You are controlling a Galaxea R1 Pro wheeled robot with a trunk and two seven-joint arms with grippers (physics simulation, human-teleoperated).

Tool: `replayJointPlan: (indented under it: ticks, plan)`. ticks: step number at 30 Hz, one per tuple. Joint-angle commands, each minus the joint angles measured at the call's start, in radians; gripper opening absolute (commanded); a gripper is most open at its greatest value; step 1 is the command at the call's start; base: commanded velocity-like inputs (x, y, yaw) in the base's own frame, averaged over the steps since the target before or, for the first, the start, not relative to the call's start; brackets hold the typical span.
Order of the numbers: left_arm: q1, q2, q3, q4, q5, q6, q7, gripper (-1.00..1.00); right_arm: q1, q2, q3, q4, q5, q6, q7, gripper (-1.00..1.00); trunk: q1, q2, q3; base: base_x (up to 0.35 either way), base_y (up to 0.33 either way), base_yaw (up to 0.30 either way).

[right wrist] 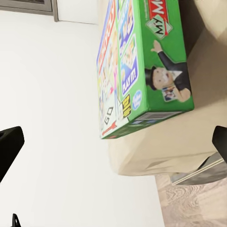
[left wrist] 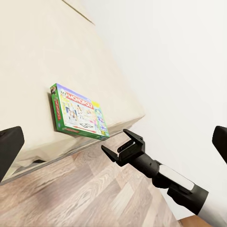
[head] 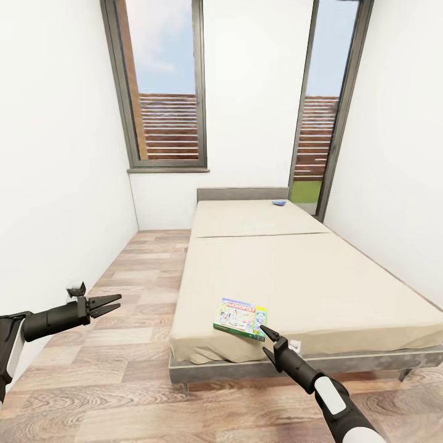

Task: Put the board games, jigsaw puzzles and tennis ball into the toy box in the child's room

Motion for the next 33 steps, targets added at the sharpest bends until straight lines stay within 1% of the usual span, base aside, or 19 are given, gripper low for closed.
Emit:
replayJointPlan:
  ticks: [1, 21, 27, 33]
  plan:
    - [-0.001, 0.0, 0.0, 0.0, 0.0, 0.011, -0.004, 1.0, -0.001, 0.001, -0.006, 0.0, -0.003, 0.007, 0.001, 1.0, 0.0, 0.0, -0.001, 0.0, 0.0, 0.0]
    - [-0.001, 0.001, 0.0, -0.002, 0.0, 0.011, -0.004, 1.0, -0.001, 0.001, -0.006, 0.0, -0.003, 0.007, 0.001, 1.0, 0.0, 0.0, -0.001, 0.003, 0.0, 0.0]
    - [-0.001, 0.001, 0.0, -0.002, 0.0, 0.011, -0.004, 1.0, -0.001, 0.001, -0.006, 0.0, -0.003, 0.007, 0.001, 1.0, 0.0, 0.0, -0.001, 0.166, 0.0, 0.0]
    - [-0.001, 0.001, 0.0, -0.002, 0.0, 0.011, -0.004, 1.0, -0.001, 0.001, -0.006, 0.0, -0.003, 0.007, 0.001, 1.0, 0.0, 0.0, -0.001, 0.069, 0.0, 0.0]
